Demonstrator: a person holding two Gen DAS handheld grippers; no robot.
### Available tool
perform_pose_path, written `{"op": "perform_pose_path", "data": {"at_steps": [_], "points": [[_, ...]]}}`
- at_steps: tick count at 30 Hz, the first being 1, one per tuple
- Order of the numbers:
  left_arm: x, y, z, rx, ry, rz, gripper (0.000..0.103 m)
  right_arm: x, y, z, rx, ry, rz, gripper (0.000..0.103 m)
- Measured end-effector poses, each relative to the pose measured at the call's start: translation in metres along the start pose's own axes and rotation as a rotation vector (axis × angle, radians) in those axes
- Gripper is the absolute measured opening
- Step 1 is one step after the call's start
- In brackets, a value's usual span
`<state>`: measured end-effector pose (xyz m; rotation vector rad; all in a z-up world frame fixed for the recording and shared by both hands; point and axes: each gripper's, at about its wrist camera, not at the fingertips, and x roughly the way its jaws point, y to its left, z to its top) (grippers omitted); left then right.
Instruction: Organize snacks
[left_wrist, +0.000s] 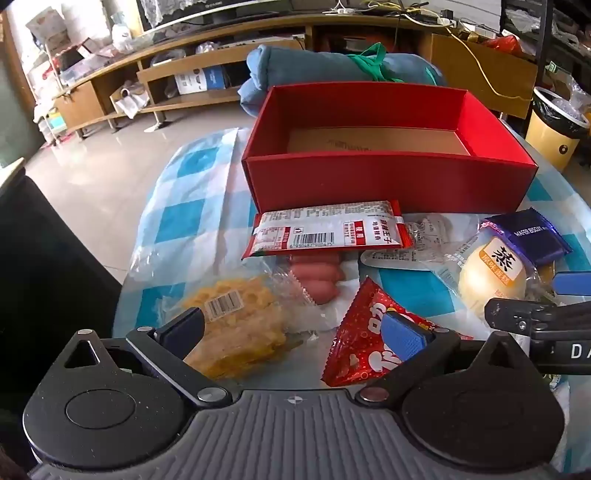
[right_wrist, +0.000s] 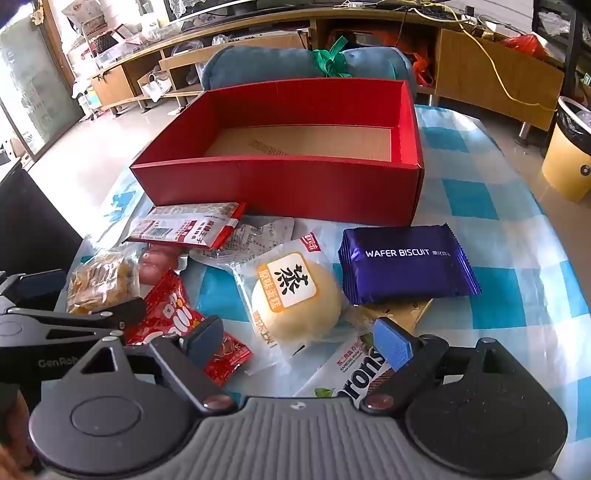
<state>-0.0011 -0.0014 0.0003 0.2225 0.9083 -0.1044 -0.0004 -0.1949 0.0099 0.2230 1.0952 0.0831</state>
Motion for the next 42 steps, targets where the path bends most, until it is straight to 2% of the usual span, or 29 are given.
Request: {"op": "perform_pose_path", "data": {"at_steps": [3,14,42], "points": [[0.0008,0.0021,-0.0015,-0.01,0.015,-0.019,0.103,0.0005,0.0002,-0.0004,-0.002,0.002,-0.004,0.084],[0.0061,0.001,-0.0029,0.0,0.034,-0.002,0.102,0.0016,0.0003,-0.0001,-0.011,0.006,-0.012,0.084],[0.0048,0.0001,-0.0032,0.007,0.033,-0.009,0.102,0.0033,0.0024,-0.0006,-0.018,0.012,-0.007,0.085]]}}
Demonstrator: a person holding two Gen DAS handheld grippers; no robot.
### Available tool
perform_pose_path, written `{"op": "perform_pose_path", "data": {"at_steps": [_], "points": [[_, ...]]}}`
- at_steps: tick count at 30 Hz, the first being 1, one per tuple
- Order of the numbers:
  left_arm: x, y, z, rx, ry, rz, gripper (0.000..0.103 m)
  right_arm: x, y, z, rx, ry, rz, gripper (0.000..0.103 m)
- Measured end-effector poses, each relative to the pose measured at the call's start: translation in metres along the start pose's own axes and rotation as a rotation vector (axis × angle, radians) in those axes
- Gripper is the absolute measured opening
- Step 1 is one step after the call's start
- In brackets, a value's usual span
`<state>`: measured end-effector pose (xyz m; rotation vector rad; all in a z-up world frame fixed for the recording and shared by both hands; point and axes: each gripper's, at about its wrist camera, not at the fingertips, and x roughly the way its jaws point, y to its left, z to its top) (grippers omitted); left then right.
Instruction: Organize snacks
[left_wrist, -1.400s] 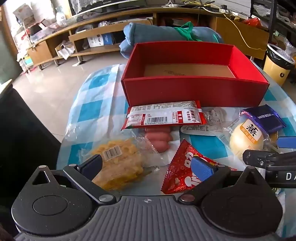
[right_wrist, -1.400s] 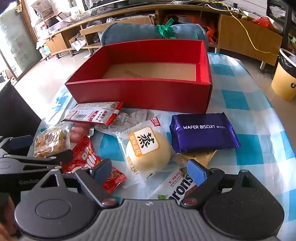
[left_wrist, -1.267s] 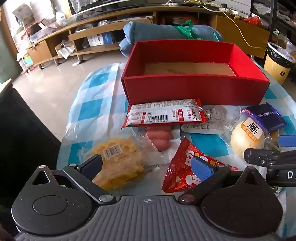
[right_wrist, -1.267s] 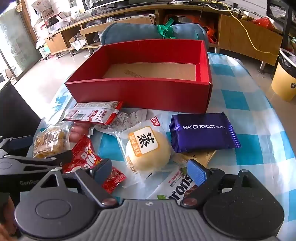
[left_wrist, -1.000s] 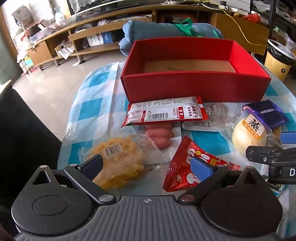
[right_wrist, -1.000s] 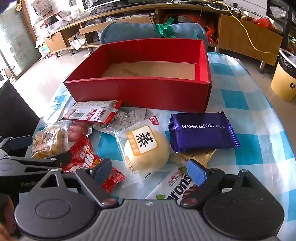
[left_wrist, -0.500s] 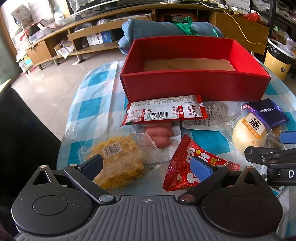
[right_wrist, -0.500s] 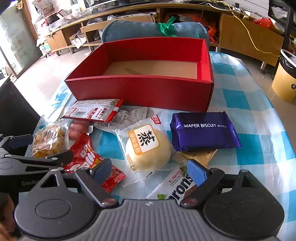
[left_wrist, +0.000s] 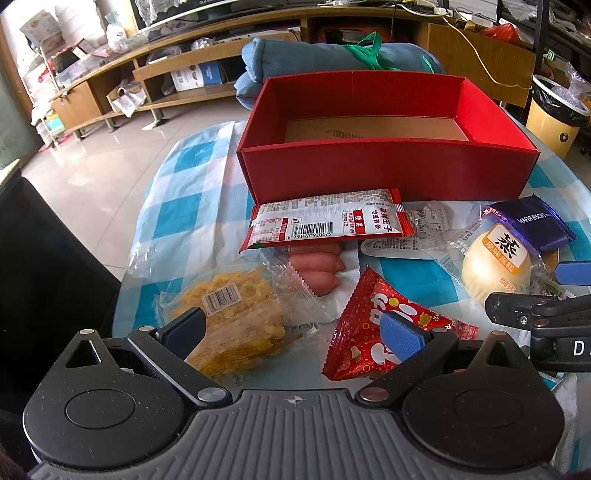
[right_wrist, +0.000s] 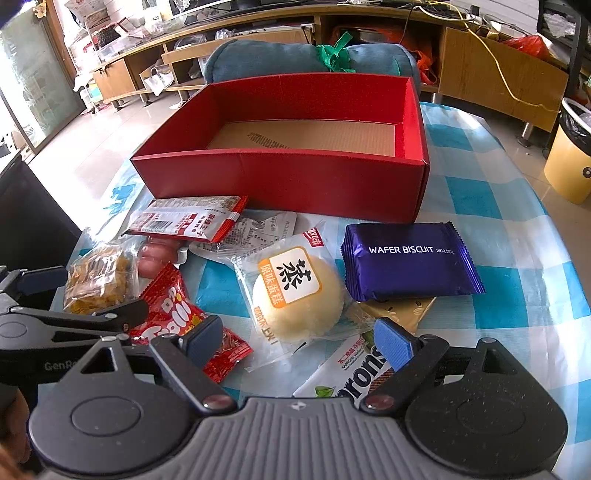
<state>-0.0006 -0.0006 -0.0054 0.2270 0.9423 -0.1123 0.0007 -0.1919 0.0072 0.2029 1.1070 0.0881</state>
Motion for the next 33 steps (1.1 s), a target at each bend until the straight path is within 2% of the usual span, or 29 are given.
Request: {"op": "perform_pose_path", "data": {"at_steps": [33], "points": [[-0.0004,0.0006,-0.0015,0.004,0.001,0.003,0.102,0.0025,0.0007,-0.0011,-0.009,0.014,0.0,0.085]]}}
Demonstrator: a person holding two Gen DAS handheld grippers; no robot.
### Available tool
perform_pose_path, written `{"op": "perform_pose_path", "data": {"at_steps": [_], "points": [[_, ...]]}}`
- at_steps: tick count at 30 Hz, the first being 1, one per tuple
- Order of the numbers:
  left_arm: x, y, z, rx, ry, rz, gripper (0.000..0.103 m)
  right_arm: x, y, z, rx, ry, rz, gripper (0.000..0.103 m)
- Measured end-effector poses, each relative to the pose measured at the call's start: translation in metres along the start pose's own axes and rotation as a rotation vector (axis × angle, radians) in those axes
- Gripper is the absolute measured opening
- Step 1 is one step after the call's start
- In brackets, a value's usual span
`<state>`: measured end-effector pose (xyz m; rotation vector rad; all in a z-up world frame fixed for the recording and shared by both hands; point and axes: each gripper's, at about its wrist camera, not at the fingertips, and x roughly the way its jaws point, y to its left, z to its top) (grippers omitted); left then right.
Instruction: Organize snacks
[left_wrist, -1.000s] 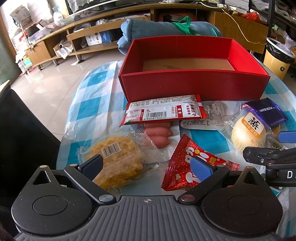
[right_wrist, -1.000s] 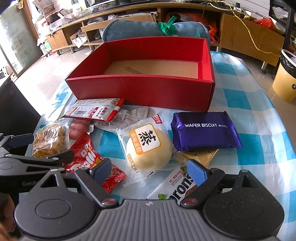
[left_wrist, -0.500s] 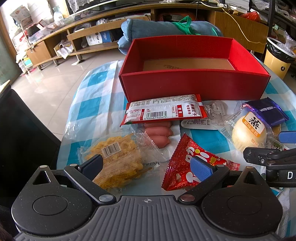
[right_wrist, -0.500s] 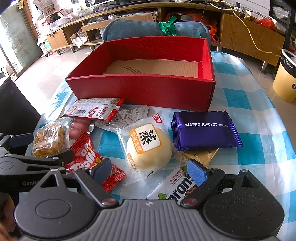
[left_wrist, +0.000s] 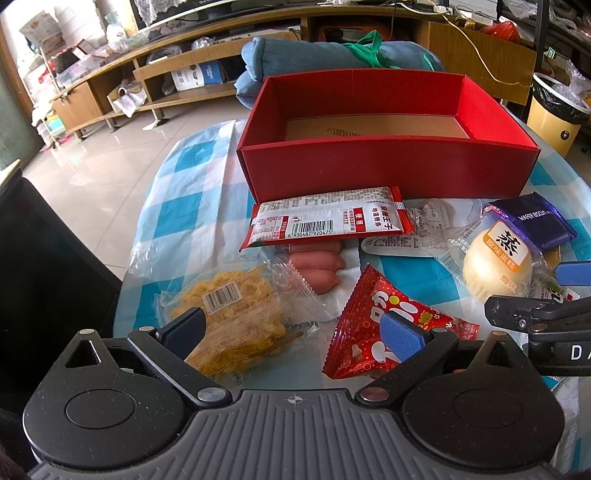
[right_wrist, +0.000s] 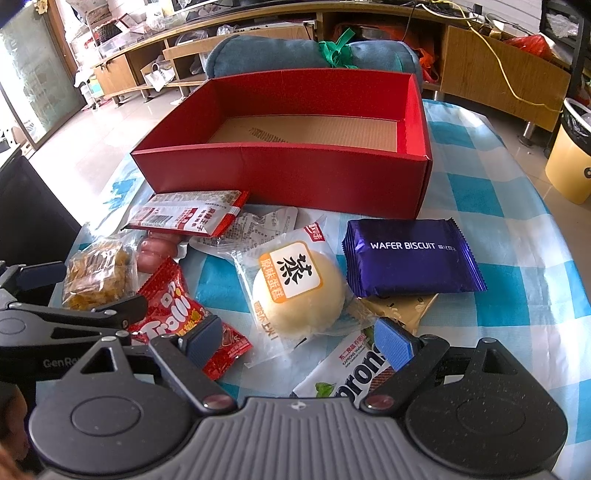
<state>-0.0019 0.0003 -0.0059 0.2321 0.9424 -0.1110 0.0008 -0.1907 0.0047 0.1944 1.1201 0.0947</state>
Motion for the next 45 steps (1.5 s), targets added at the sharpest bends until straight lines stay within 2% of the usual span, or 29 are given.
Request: {"op": "perform_pose_path", "data": {"at_steps": [18,35,45], "points": [[-0.013,-0.011,-0.005,0.034,-0.027,-0.017,0.102,-0.02,0.005,-0.016,-0.003,-0.015,-0.029,0.085],[-0.028,-0.029,-0.02,0.104,-0.05,-0.078,0.102,-0.048,-0.001,-0.056,0.121,0.011,-0.044,0.085],[-0.037,-0.044,-0.035,0.188,-0.049,-0.118,0.102,-0.061,-0.004,-0.081,0.159,0.053,-0.069,0.085]]}}
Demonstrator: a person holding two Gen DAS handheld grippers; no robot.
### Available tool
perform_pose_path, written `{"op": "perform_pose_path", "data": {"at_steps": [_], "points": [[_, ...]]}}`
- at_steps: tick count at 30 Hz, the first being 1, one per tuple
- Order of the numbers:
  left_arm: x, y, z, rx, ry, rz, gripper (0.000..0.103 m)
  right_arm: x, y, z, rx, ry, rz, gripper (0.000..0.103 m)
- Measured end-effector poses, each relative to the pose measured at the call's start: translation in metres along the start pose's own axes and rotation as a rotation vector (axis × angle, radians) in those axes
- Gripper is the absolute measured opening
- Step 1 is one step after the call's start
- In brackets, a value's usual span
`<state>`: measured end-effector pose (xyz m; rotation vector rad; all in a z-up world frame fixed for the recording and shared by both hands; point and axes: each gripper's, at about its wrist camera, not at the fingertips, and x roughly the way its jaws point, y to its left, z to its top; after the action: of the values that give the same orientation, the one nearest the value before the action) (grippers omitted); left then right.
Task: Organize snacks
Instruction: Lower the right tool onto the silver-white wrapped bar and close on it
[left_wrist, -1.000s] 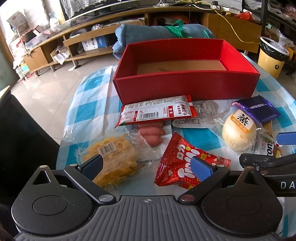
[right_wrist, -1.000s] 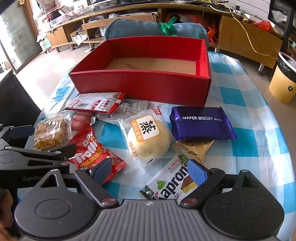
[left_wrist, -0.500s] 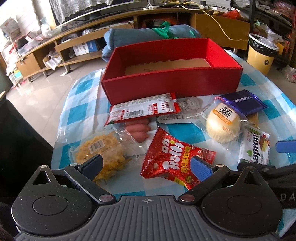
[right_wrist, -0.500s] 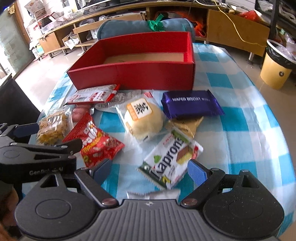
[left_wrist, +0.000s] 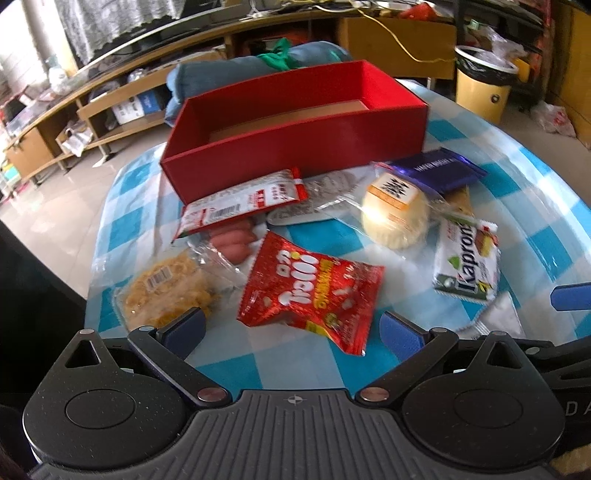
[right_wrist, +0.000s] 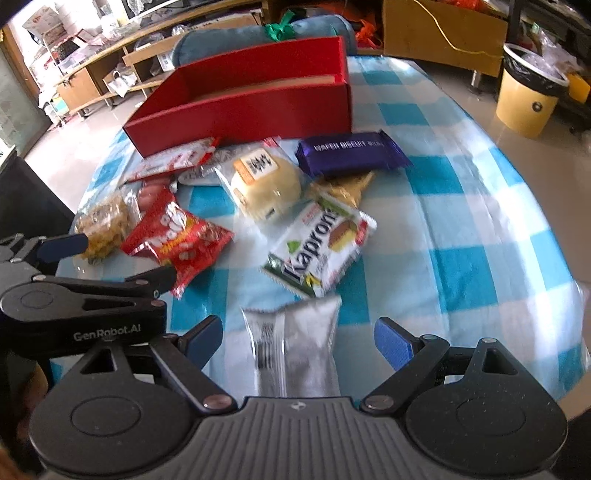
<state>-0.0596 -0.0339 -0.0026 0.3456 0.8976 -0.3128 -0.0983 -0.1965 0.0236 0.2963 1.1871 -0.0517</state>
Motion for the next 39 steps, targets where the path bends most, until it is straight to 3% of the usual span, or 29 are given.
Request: {"op": "perform_pose_path", "data": {"at_steps": [18,26,34,36,39], "points": [[0.006,0.006,0.0,-0.038,0.049,-0.033,0.102,0.025,0.005,-0.023,-0.028,0.135,-0.016,0.086],[0.01,0.005,-0.001,-0.035,0.066,-0.021,0.102,0.036,0.011,-0.021,-0.066,0.139,-0.054,0.1],[0.01,0.006,0.0,-0.039,0.067,-0.019,0.102,0.046,0.02,-0.021,-0.132,0.172,-0.102,0.1],[0.009,0.007,0.0,-0.043,0.064,-0.019,0.102,0.045,0.022,-0.022,-0.142,0.165,-0.106,0.099],[0.008,0.009,0.0,-0.048,0.06,-0.021,0.102,0.037,0.019,-0.02,-0.133,0.129,-0.109,0.074]]}}
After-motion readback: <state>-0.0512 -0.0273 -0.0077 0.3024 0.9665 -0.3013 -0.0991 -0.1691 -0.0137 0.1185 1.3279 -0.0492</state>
